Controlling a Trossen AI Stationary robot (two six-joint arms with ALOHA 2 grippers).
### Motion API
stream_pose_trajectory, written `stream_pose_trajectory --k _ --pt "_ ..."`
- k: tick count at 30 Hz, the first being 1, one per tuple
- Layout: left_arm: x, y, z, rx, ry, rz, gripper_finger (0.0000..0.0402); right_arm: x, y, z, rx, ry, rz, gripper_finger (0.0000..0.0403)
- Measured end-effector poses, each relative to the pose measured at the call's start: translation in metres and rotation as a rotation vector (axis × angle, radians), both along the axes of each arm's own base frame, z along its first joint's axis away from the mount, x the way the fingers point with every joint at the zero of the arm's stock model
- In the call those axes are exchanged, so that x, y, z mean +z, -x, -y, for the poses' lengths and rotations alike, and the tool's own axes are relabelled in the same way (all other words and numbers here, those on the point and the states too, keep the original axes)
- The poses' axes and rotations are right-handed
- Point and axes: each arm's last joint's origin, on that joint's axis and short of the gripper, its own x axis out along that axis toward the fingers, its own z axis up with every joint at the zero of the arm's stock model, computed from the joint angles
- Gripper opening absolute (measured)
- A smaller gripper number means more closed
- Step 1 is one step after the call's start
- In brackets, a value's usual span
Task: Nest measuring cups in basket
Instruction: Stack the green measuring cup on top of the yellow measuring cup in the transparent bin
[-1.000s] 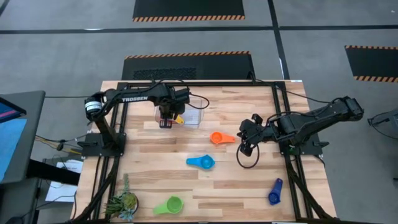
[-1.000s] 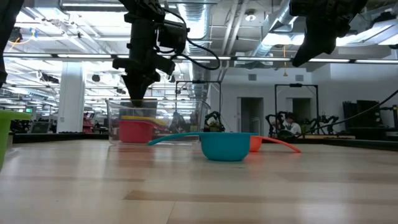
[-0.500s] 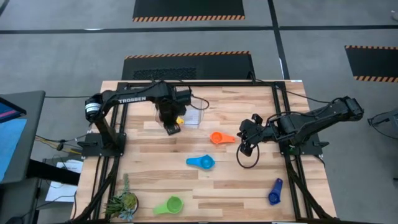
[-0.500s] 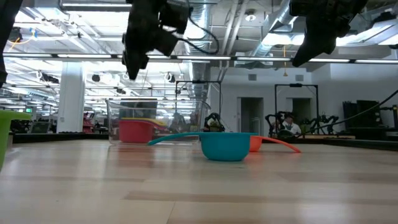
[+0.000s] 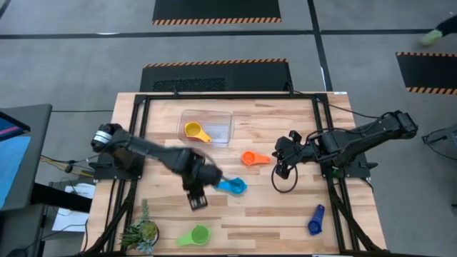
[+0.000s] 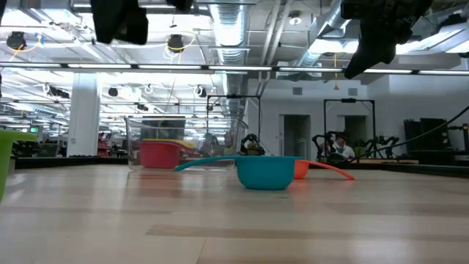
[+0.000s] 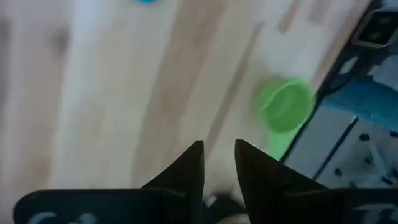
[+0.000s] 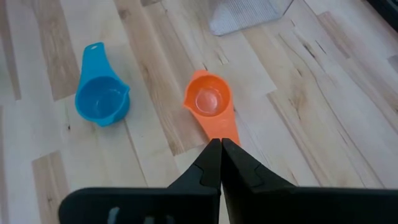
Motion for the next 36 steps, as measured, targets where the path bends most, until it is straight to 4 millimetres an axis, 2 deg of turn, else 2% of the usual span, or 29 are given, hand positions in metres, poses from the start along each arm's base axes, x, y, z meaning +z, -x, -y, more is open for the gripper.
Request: stream_pose_trajectory --k 6,10,12,15,20,26,30,36 --pt "0.002 -0.001 0.050 -0.024 -0.121 0.236 0.0078 0.002 -0.002 -0.001 0.001 -0.008 0.032 0.0027" --pt "-0.002 -0.001 0.071 -0.056 -0.224 0.345 0.0078 0.003 -0.004 -0.002 0.004 -0.014 0.054 0.0027" --pt "-0.008 -0.004 0.079 -0.062 -0.215 0.355 0.0078 0.003 -0.004 -0.002 0.006 -0.018 0.054 0.0027" --pt "-0.020 -0.008 0.090 -0.073 -0.143 0.322 0.0078 0.003 -0.003 -0.005 0.021 -0.031 0.045 0.0027" --pt "-0.046 -0.014 0.102 0.003 -0.076 0.192 0.0078 0.002 -0.001 -0.010 0.054 -0.039 0.038 0.0027" --pt "-0.062 -0.017 0.110 0.008 -0.027 0.125 0.0084 0.002 0.000 -0.015 0.075 -0.039 0.037 0.0027" --pt "-0.063 -0.012 0.119 -0.013 0.019 0.087 0.0095 0.002 0.000 -0.016 0.081 -0.039 0.037 0.0027" --pt "-0.063 -0.001 0.133 -0.082 -0.032 0.126 0.0094 0.002 0.000 -0.016 0.080 -0.037 0.037 0.0027"
